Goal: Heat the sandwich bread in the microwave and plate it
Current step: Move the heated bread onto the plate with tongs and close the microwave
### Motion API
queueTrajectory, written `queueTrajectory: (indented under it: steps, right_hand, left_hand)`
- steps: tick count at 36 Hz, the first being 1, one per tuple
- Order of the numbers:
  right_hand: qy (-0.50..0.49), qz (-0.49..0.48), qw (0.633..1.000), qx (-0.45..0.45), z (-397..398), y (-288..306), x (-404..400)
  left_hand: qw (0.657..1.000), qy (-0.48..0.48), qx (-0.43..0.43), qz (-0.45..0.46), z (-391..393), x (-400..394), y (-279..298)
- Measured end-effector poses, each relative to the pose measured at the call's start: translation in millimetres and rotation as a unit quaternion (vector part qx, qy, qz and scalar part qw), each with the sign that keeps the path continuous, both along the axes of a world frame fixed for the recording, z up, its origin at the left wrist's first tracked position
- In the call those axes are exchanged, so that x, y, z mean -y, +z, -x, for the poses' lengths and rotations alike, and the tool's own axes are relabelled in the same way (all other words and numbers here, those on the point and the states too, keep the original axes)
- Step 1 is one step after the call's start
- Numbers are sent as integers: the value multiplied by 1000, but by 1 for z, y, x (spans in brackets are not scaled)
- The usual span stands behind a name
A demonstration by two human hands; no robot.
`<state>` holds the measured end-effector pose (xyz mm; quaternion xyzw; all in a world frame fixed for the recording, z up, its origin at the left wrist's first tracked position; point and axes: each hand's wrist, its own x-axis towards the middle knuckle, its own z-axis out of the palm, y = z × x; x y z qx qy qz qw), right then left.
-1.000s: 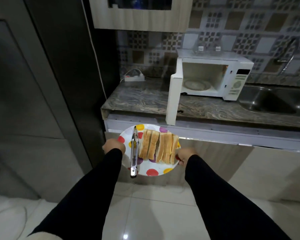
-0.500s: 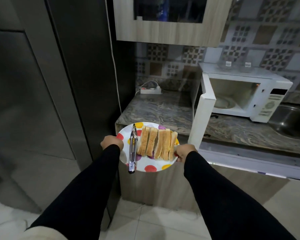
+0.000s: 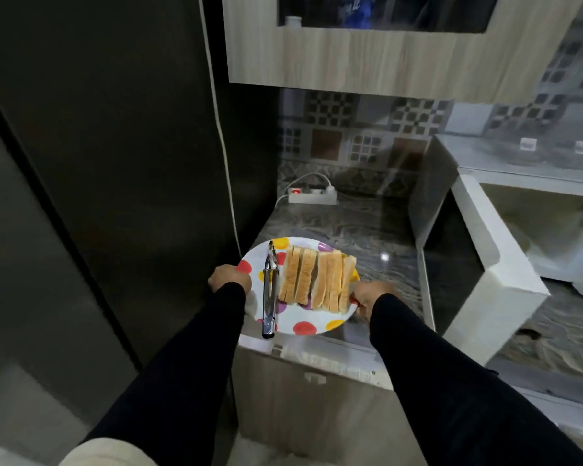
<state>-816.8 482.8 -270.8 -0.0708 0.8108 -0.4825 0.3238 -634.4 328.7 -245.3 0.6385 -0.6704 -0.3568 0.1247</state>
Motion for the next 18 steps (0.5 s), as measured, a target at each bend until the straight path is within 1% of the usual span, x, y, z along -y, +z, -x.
queueTrajectory:
  steps: [3,5,7,13,15,18]
  right_hand:
    - [-44,-29,998,-20,14,-12,27]
    - [-73,-47,996,-12,18,-18,40]
    - [-84,-62,994,-7,25,-25,52]
    - [-101,-107,989,-6,48,-29,68]
    - [-98,-100,990,7,55,-32,71]
    - [-113,-78,990,10,71,-44,77]
  left_hand:
    - [999,-17,28,-3,19,28,-8]
    - [999,-30,43,-8,32,44,-12]
    - [998,-43,49,-13,45,59,-18]
    - [986,-119,113,11,81,89,-33]
    - [979,-147,141,26,90,95,-36]
    - [971,-180,156,34,104,103,-39]
